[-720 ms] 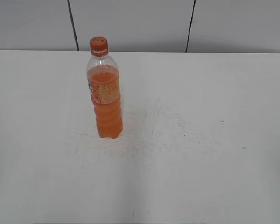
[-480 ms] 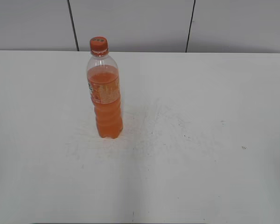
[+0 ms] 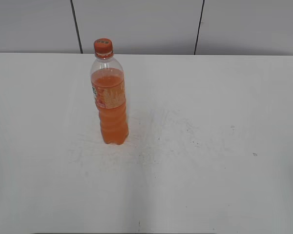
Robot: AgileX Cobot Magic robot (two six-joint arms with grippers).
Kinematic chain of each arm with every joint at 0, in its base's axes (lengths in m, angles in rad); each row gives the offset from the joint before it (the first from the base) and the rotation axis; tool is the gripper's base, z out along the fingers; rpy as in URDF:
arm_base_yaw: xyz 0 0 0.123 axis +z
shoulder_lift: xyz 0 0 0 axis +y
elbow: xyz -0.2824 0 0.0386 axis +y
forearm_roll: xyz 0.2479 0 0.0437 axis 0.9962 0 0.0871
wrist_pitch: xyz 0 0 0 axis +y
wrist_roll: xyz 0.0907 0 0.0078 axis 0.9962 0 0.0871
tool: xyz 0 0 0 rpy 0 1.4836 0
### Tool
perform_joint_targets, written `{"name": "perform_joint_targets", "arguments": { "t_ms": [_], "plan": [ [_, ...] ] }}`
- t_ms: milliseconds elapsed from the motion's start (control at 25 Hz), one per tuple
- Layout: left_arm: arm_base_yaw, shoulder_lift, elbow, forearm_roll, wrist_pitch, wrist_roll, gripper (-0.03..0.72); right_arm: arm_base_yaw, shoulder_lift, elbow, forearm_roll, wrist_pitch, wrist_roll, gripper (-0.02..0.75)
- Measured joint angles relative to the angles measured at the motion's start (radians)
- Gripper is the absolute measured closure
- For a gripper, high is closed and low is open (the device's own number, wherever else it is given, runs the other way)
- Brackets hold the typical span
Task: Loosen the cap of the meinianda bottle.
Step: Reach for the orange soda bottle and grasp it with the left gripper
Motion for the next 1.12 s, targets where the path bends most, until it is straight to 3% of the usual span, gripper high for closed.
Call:
{"name": "perform_joint_targets", "arguments": {
  "t_ms": [200, 400, 680, 880, 960, 1120],
  "plan": [
    [0.000, 0.043, -0.040, 0.000, -0.094, 0.063, 0.221, 0.000, 0.000, 0.000, 0.000, 0.000, 0.000, 0.279],
    [0.000, 0.223, -0.073, 0.000, -0.307, 0.104, 0.221, 0.000, 0.000, 0.000, 0.000, 0.000, 0.000, 0.279],
    [-0.021, 0.523, -0.051, 0.000, -0.773, 0.111, 0.221, 0.000, 0.000, 0.000, 0.000, 0.000, 0.000, 0.279],
    [-0.057, 0.762, 0.075, 0.022, -1.173, 0.108, 0.221, 0.000, 0.000, 0.000, 0.000, 0.000, 0.000, 0.279],
    [-0.071, 0.881, 0.130, 0.056, -1.359, 0.069, 0.221, 0.000, 0.000, 0.000, 0.000, 0.000, 0.000, 0.279],
    [-0.074, 1.071, 0.201, 0.245, -1.635, -0.097, 0.221, 0.000, 0.000, 0.000, 0.000, 0.000, 0.000, 0.279]
  ]
}}
